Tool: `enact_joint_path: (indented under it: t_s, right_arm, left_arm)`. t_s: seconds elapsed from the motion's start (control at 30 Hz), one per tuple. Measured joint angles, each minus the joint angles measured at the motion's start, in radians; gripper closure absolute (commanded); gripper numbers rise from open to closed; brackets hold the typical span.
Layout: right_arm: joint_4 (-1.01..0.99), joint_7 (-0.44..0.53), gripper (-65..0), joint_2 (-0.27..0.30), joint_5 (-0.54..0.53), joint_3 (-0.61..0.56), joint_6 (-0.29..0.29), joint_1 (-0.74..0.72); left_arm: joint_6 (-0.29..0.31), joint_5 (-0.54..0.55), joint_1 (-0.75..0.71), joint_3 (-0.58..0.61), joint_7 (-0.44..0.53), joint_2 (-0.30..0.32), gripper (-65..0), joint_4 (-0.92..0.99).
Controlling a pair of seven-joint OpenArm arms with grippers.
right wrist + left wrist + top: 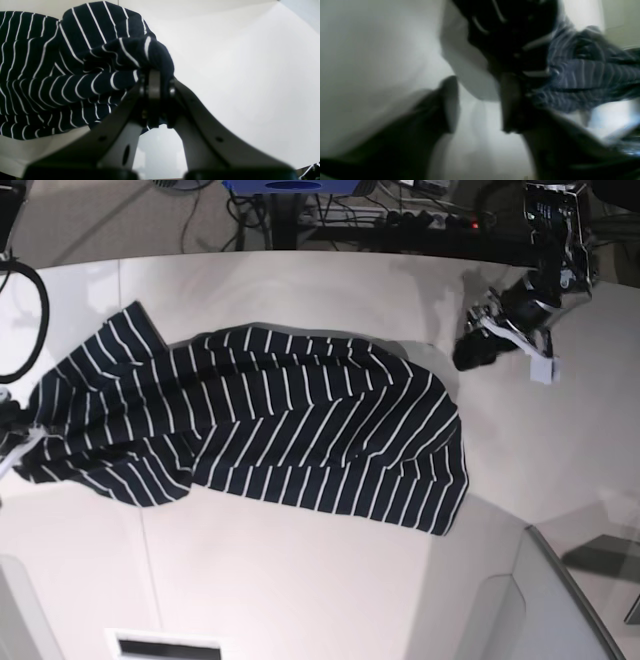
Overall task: Layout the t-shirt on the table in an organized manner, then fold the t-shirt properly
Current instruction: 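Release the shirt and raise the left gripper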
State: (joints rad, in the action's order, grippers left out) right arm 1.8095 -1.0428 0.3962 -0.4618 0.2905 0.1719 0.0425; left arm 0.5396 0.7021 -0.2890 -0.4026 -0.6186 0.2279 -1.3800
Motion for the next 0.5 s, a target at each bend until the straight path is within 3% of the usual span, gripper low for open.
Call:
enact_joint_path:
  t_s: [0.1, 0.17, 0.23, 0.33, 0.5]
  right_arm:
    - [-0.035, 0.002, 0.0, 0.000, 0.000, 0.000, 0.000, 0.000]
    - [-0.056, 0.000, 0.0, 0.000, 0.001, 0.000, 0.000, 0.000]
    - [-0.064, 0.000, 0.0, 0.000, 0.002, 0.000, 0.000, -0.002]
    - [-0.064, 0.000, 0.0, -0.002, 0.001, 0.000, 0.000, -0.005]
    - [-0.064, 0.030, 0.0, -0.002, 0.001, 0.000, 0.000, -0.006]
  left_arm:
    - [-0.082, -0.352, -0.014, -0.008, 0.053, -0.024, -12.7, -0.141]
    - [-0.085, -0.591, -0.014, -0.006, 0.060, -0.057, -13.3, -0.175]
    - [-0.073, -0.758, -0.012, -0.002, 0.108, -0.089, -15.1, -0.180]
    - [-0.073, -0.887, 0.004, 0.036, 0.227, -0.095, -23.2, -0.173]
    - [-0.073, -0.887, 0.024, 0.098, 0.354, -0.078, -37.0, -0.108]
